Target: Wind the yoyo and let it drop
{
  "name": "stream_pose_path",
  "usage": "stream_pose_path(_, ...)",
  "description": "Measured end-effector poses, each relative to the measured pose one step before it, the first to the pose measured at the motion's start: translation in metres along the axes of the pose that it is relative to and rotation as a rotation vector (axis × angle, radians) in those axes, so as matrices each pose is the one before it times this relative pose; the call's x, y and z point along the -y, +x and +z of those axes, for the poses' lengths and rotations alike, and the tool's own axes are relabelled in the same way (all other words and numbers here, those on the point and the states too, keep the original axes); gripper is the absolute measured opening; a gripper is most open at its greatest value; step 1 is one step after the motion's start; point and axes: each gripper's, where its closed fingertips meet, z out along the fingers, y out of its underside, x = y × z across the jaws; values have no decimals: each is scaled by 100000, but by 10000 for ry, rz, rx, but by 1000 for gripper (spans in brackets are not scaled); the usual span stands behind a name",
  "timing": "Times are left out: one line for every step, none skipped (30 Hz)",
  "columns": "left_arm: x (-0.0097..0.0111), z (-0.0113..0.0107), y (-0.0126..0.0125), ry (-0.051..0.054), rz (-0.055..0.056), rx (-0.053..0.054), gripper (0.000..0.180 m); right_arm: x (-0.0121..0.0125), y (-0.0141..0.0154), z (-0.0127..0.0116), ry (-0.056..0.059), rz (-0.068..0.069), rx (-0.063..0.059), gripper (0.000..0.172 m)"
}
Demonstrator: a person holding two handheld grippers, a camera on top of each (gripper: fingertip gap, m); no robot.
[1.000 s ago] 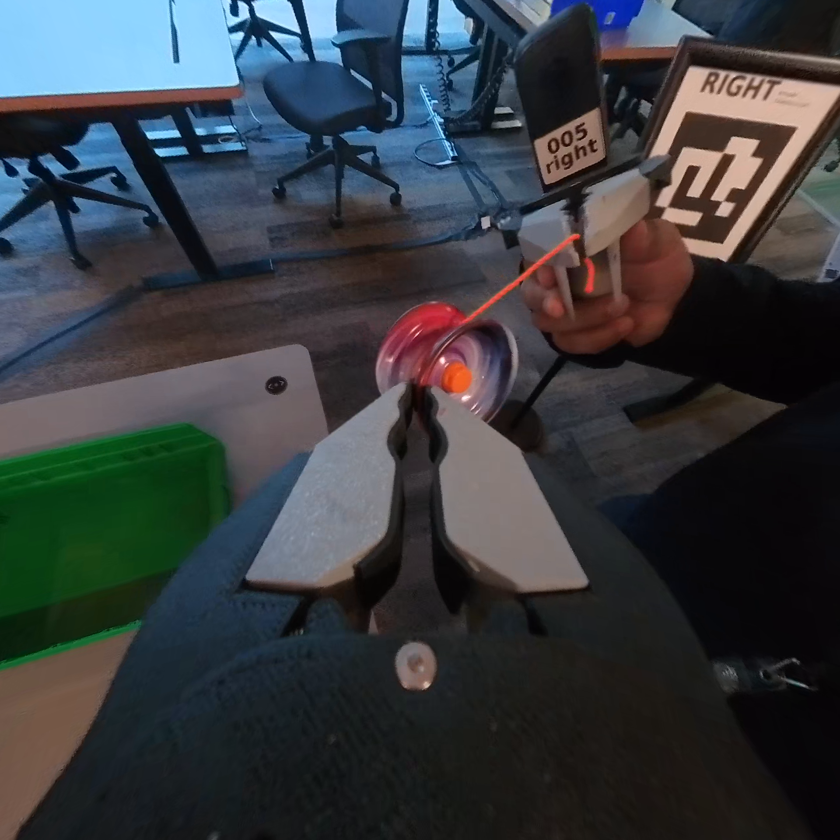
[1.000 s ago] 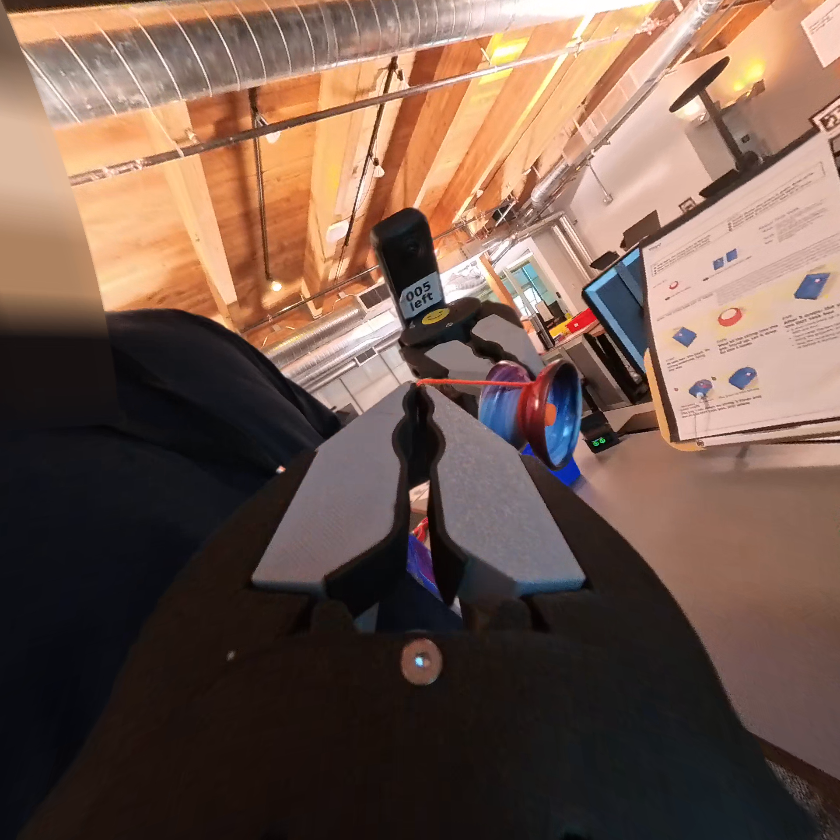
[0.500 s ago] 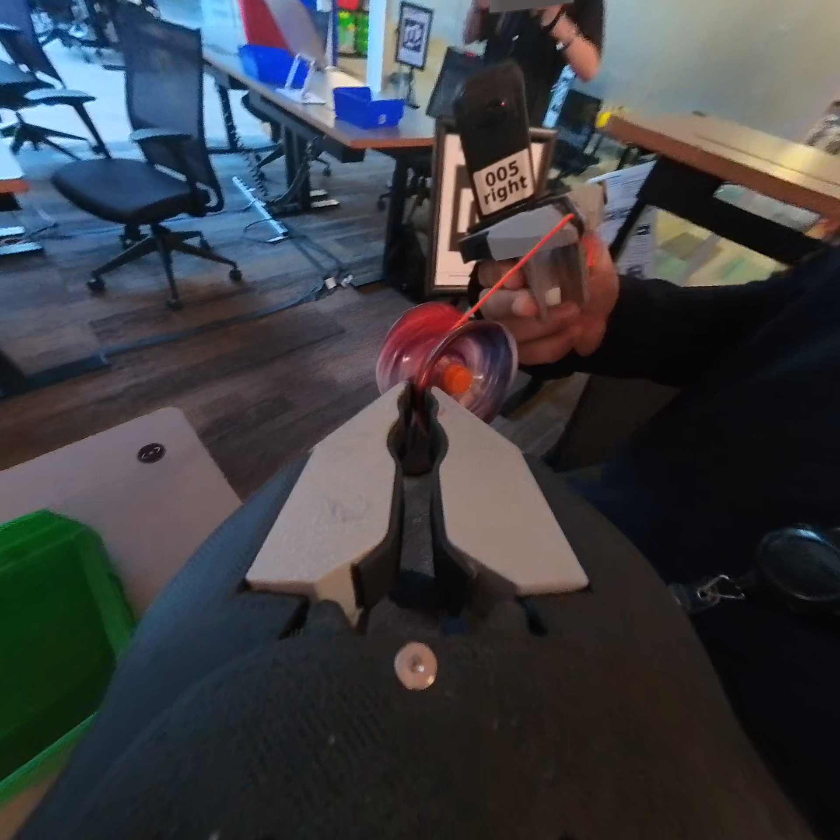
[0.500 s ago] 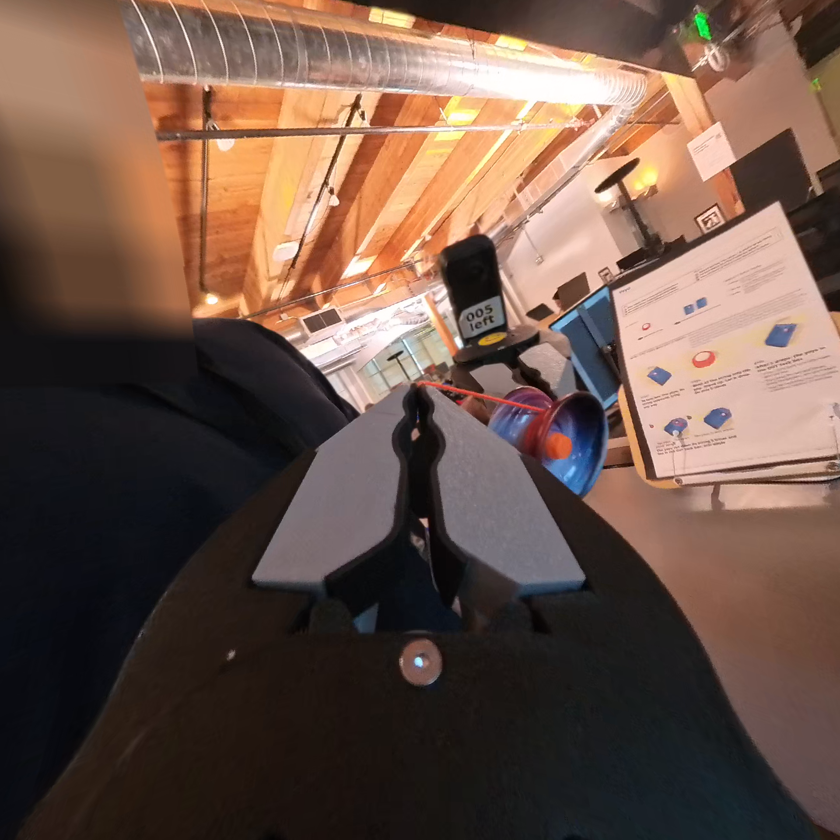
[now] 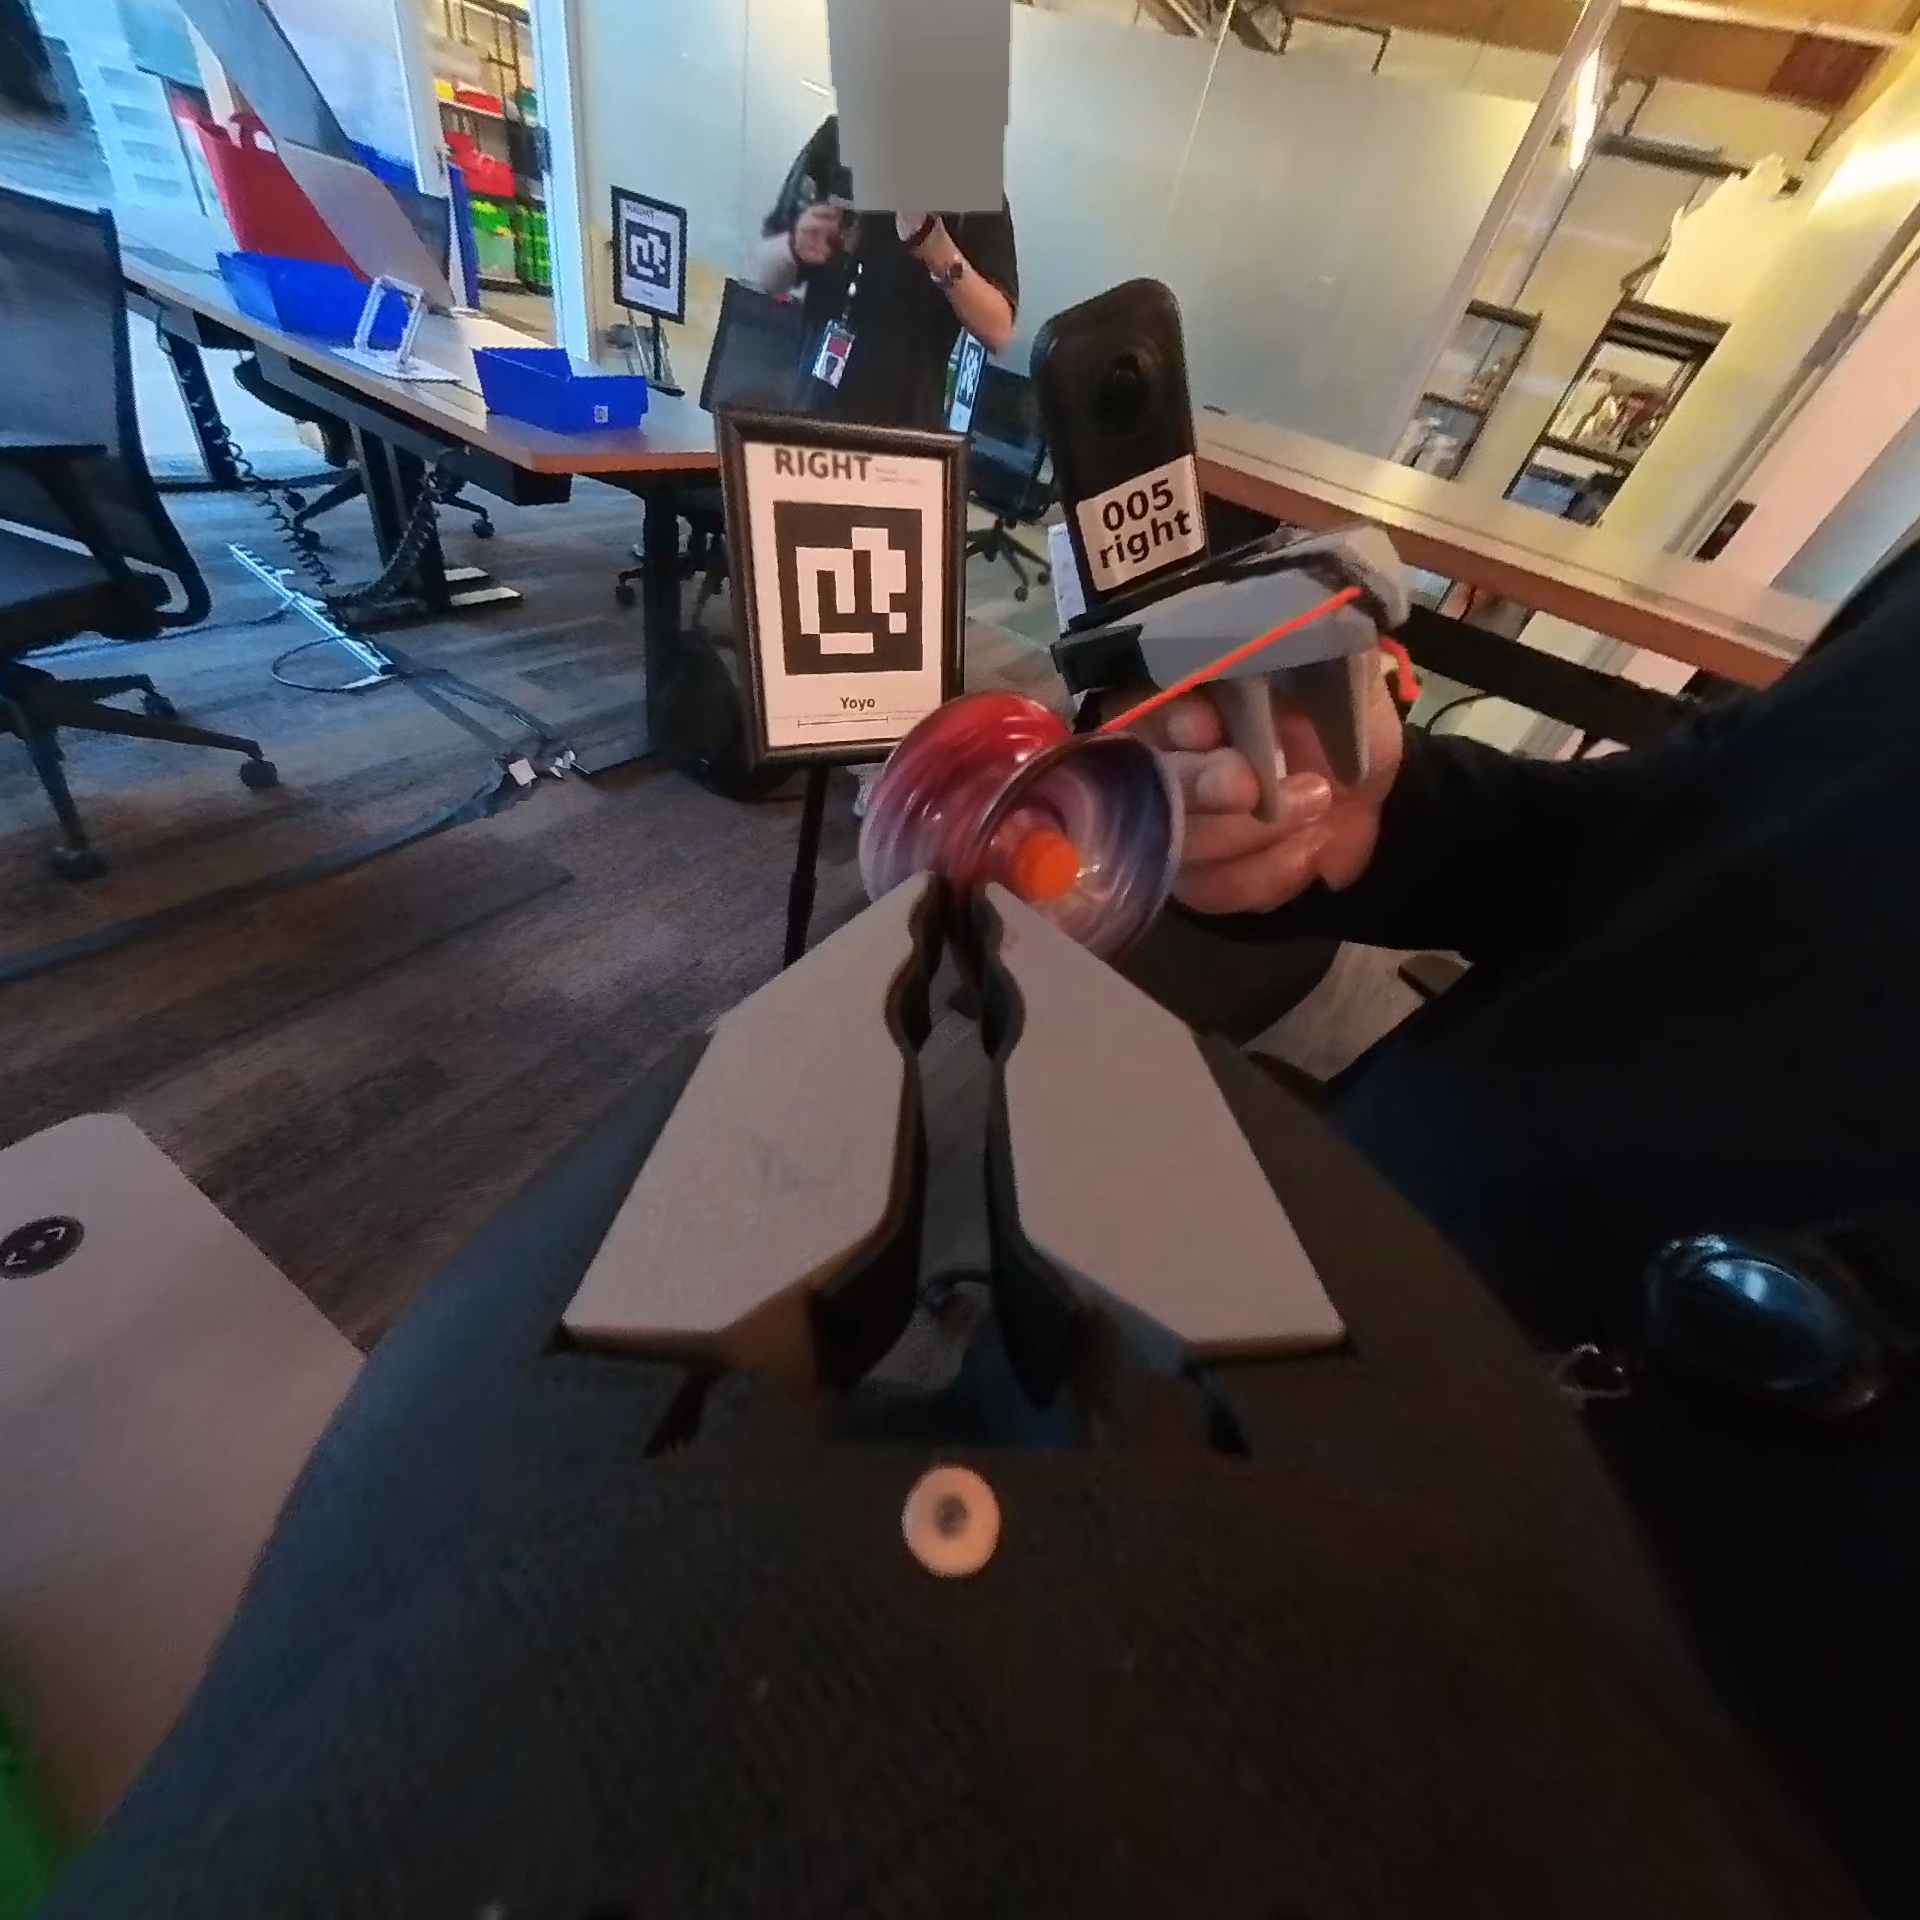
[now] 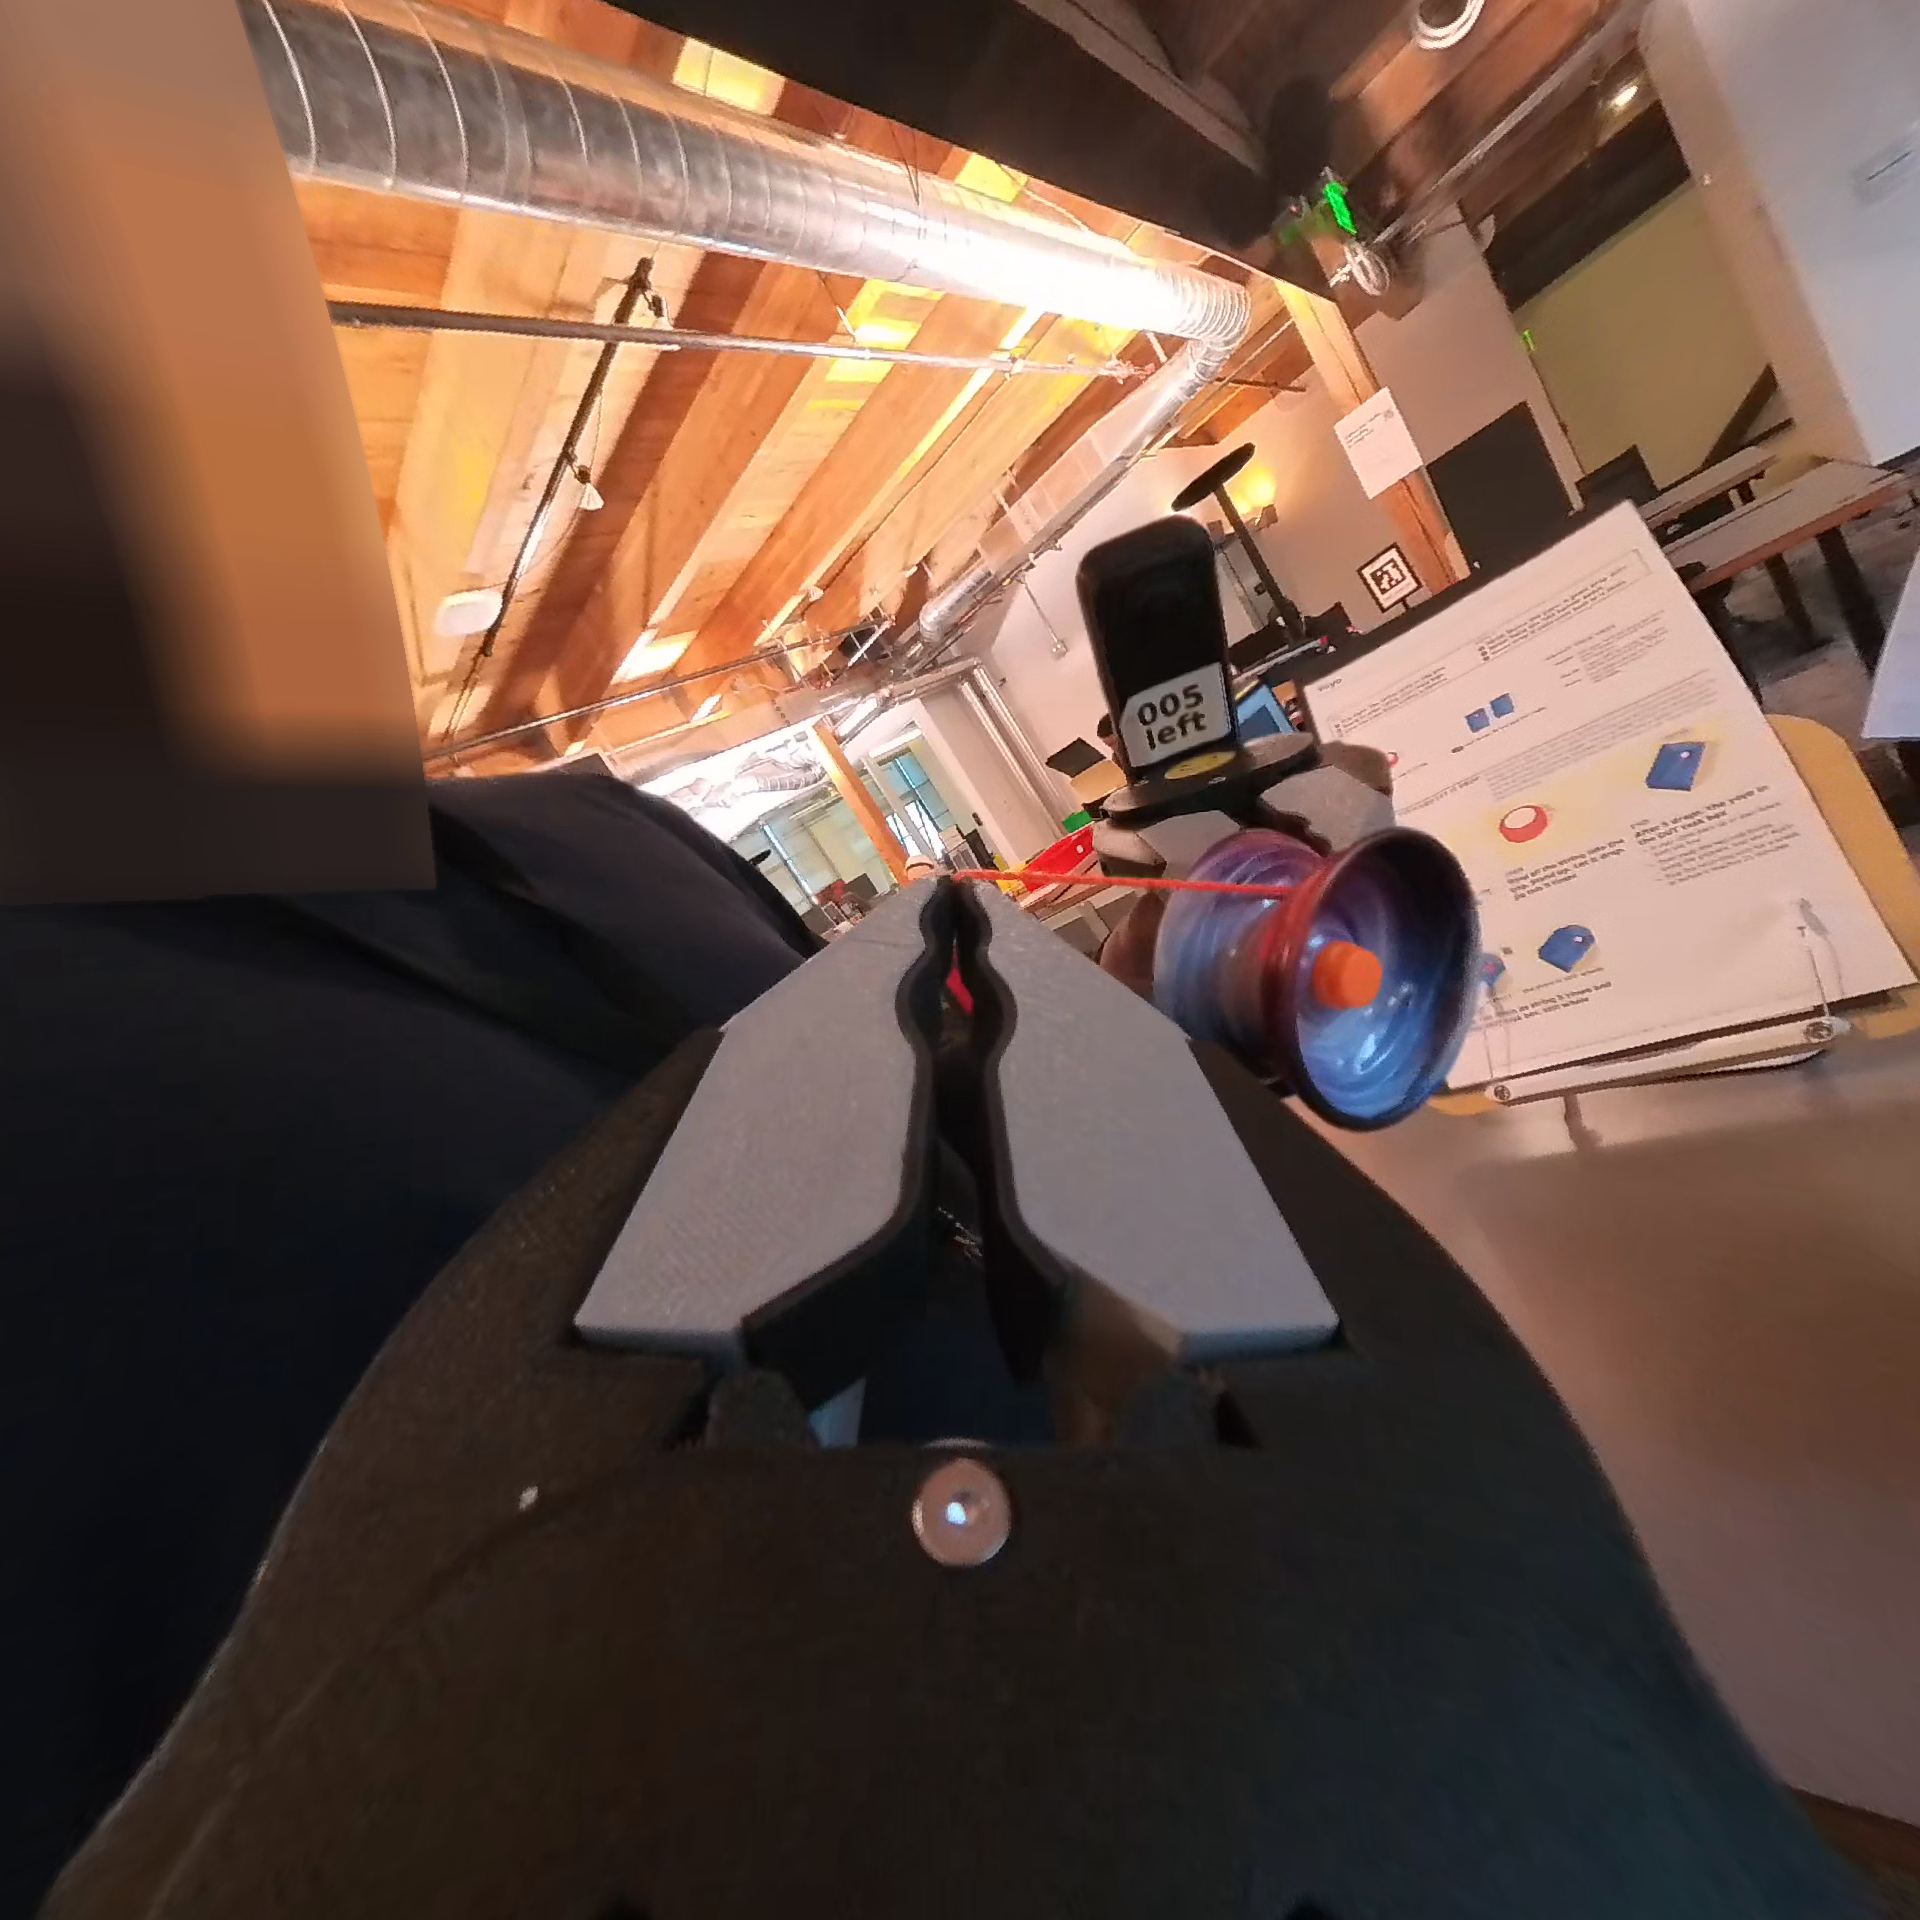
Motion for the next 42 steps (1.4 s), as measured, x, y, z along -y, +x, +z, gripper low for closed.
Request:
stream_pose_path(30, 289, 164, -78, 105, -24, 1, 26, -165, -53, -33, -48, 15, 0)
stream_pose_path(48, 340, 266, -57, 106, -95, 1, 61, -171, -122, -38, -51, 37, 0)
stream_pose_path(91, 390, 337, -29, 120, -142, 1, 133, -199, -199, -30, -33, 47, 0)
stream_pose_path(157, 439, 254, 20, 139, -100, 1, 234, -221, -286, -10, -31, 53, 0)
stream_pose_path(215, 502, 119, 58, 135, -40, 1, 310, -276, -363, -6, -56, 47, 0)
stream_pose_path(202, 555, 57, 40, 66, -60, 1, 339, -273, -422, -40, -102, -5, 0)
stream_pose_path(226, 626, 119, 28, -35, -151, 1, 331, -249, -469, -85, -153, -55, 0)
stream_pose_path(282, 652, 158, 46, -66, -204, 1, 369, -271, -489, -87, -177, -55, 0)
stream_pose_path(283, 656, 108, 55, -15, -169, 1, 415, -289, -492, -55, -164, -25, 0)
stream_pose_path(245, 674, -37, 39, 32, -75, 1, 417, -168, -497, -38, -128, -54, 0)
stream_pose_path(168, 686, -203, -10, 30, 6, 1, 374, -17, -474, -47, -84, -96, 0)
stream_pose_path(124, 706, -228, -35, 15, 1, 1, 329, 112, -469, -46, -48, -116, 0)
stream_pose_path(81, 730, -288, -33, 17, -2, 1, 306, 220, -466, -32, -26, -129, 0)
stream_pose_path(-14, 745, -298, -46, 43, -47, 2, 286, 293, -459, -24, -10, -144, 0)
stream_pose_path(-209, 761, -381, -94, 66, -81, 2, 263, 467, -470, -29, -3, -211, 0)
stream_pose_path(-436, 761, -676, -165, 1, 17, 2, 237, 747, -467, -48, 10, -324, 0)
stream_pose_path(-571, 728, -893, -238, -108, 91, 3, 183, 1020, -456, -95, 20, -423, 0)
stream_pose_path(-704, 668, -950, -305, -121, 83, 6, 190, 1210, -434, -97, 20, -441, 0)
stream_pose_path(-768, 534, -1094, -315, -102, 170, 9, 232, 1279, -399, -55, 50, -387, 0)
stream_pose_path(-740, 344, -1243, -274, -119, 295, 12, 307, 1228, -367, -14, 137, -301, 0)
stream_pose_path(-520, 90, -1096, -195, -185, 256, 24, 446, 940, -316, 19, 159, -175, 0)
stream_pose_path(-237, -270, -1038, -157, -321, 329, 46, 606, 603, -283, 37, 60, -122, 0)
stream_pose_path(256, -678, -591, 24, -313, 212, 62, 717, 318, -271, 10, -61, -146, 0)
stream_pose_path(590, -1148, -194, 228, -138, 123, 63, 770, 15, -239, -65, -181, -155, 0)
stream_pose_path(583, -1404, -54, 250, 61, 125, 65, 831, -193, -232, -114, -288, -158, 0)
stream_pose_path(348, -1483, -141, 140, 144, 194, 70, 856, -177, -232, -171, -340, -222, 0)
stream_pose_path(115, -1405, -458, 51, 101, 371, 69, 935, -205, -260, -157, -320, -193, 0)
stream_pose_path(-200, -1278, -455, -66, 71, 291, 68, 1005, -182, -287, -111, -239, -159, 0)
stream_pose_path(-446, -1085, -370, -123, -25, 186, 67, 1009, -131, -289, -76, -193, -145, 0)
stream_pose_path(-620, -897, -305, -157, -130, 99, 66, 1027, -111, -303, -26, -181, -136, 0)
stream_pose_path(-646, -729, -254, -101, -179, 64, 64, 1010, -22, -331, -3, -177, -187, 0)
stream_pose_path(-564, -566, -193, 27, -165, 35, 62, 1028, -49, -351, 36, -183, -169, 0)
stream_pose_path(-521, -414, -143, 118, -169, -3, 59, 1029, -110, -365, 68, -163, -132, 0)
stream_pose_path(-541, -277, -107, 119, -224, -50, 56, 964, -113, -327, 58, -150, -116, 0)
stream_pose_path(-611, -136, -97, 78, -288, -95, 54, 844, -70, -270, 8, -170, -136, 0)
stream_pose_path(-653, -24, -74, 32, -316, -133, 53, 624, 85, -161, -89, -215, -212, 0)
stream_pose_path(-604, 52, -46, 32, -304, -167, 52, 335, 324, -46, -201, -282, -319, 0)
stream_pose_path(-522, 88, -32, 51, -278, -178, 52, 40, 555, 83, -268, -280, -357, 0)
stream_pose_path(-457, 134, -4, 46, -247, -184, 52, -93, 574, 184, -200, -109, -242, 0)
stream_pose_path(-363, 125, 92, 24, -205, -207, 53, -72, 428, 235, -61, 152, -55, 0)
stream_pose_path(-257, 105, 134, 24, -133, -184, 53, -55, 320, 210, -4, 235, 3, 0)
stream_pose_path(-173, 83, 103, 25, -36, -95, 53, -388, 373, 241, -234, 90, -143, 0)
